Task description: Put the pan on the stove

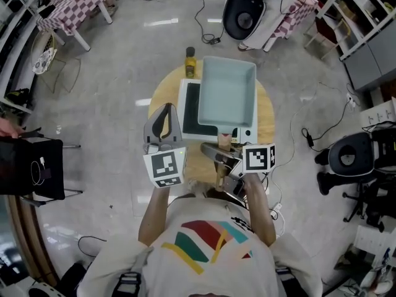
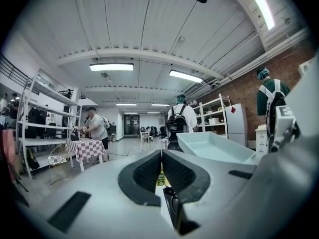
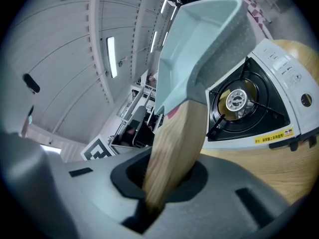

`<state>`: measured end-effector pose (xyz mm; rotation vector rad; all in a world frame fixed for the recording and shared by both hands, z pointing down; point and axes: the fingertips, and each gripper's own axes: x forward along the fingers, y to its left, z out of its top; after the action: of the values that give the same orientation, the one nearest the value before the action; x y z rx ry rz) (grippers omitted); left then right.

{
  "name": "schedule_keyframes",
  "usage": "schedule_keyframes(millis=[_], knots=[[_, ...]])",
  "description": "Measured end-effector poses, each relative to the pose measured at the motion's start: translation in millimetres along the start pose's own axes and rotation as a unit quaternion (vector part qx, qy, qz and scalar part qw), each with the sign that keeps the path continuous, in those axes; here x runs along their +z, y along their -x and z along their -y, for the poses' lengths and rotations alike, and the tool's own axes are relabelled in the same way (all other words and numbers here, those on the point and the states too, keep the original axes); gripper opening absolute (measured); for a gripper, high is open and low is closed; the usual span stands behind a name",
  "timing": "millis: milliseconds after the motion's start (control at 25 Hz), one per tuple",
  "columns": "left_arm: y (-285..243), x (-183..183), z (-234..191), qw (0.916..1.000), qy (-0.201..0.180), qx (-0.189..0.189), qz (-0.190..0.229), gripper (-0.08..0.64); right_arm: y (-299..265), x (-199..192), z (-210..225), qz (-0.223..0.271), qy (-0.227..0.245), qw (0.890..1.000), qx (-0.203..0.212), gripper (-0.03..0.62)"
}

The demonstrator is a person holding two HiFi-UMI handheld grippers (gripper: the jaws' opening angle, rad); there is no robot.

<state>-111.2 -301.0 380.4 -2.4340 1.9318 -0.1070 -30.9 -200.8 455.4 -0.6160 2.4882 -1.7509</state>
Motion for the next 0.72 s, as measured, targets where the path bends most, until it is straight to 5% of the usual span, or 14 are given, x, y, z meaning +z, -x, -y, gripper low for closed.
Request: schedule_keyframes(millis=[720], knots=[[-4, -26, 4, 0.9995, 0.000, -0.007, -0.032, 0.006, -27, -5, 45, -0.028, -0.067, 0.997, -0.004, 0.023]])
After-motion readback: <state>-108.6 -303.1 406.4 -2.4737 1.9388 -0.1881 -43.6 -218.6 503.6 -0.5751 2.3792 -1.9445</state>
